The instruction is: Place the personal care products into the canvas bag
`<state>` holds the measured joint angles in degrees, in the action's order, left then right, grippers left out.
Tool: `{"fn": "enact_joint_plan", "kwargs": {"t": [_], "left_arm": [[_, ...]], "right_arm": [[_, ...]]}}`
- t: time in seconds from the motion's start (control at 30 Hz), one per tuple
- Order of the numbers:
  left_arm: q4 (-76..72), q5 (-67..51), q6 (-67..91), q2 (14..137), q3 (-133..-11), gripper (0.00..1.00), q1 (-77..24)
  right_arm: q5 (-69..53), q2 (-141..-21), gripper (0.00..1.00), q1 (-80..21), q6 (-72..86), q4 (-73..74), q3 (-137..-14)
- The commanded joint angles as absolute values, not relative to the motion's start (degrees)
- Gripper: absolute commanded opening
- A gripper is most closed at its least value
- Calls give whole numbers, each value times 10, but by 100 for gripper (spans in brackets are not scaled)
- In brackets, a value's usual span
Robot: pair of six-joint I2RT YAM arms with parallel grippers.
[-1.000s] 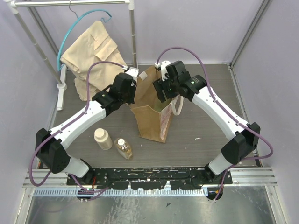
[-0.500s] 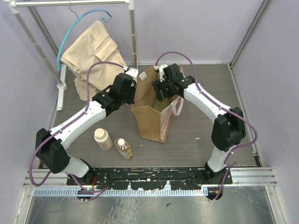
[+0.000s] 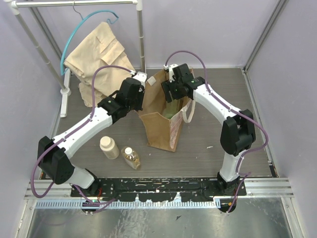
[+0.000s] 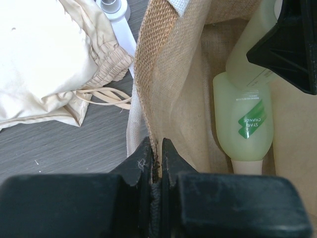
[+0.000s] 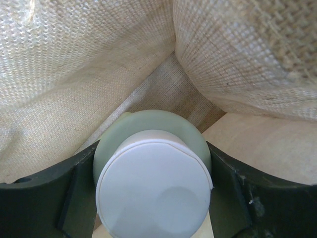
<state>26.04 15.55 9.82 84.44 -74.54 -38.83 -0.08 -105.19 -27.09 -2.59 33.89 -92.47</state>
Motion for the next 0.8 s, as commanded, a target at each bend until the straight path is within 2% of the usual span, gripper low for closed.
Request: {"fn": "enact_joint_plan", "kwargs": {"t": [0.0,0.4,0.77], "left_arm": [[258,161,94,827,-735,0,-388],[257,161,95,827,-734,0,-388],[259,161,97,825,-733,0,-388]], "right_arm": [[29,-1050,1,-266,-35,345,-937],[-4,-1000,1,-268,-21,396,-919],[38,-922,1,-268,-13,449,-856]]}}
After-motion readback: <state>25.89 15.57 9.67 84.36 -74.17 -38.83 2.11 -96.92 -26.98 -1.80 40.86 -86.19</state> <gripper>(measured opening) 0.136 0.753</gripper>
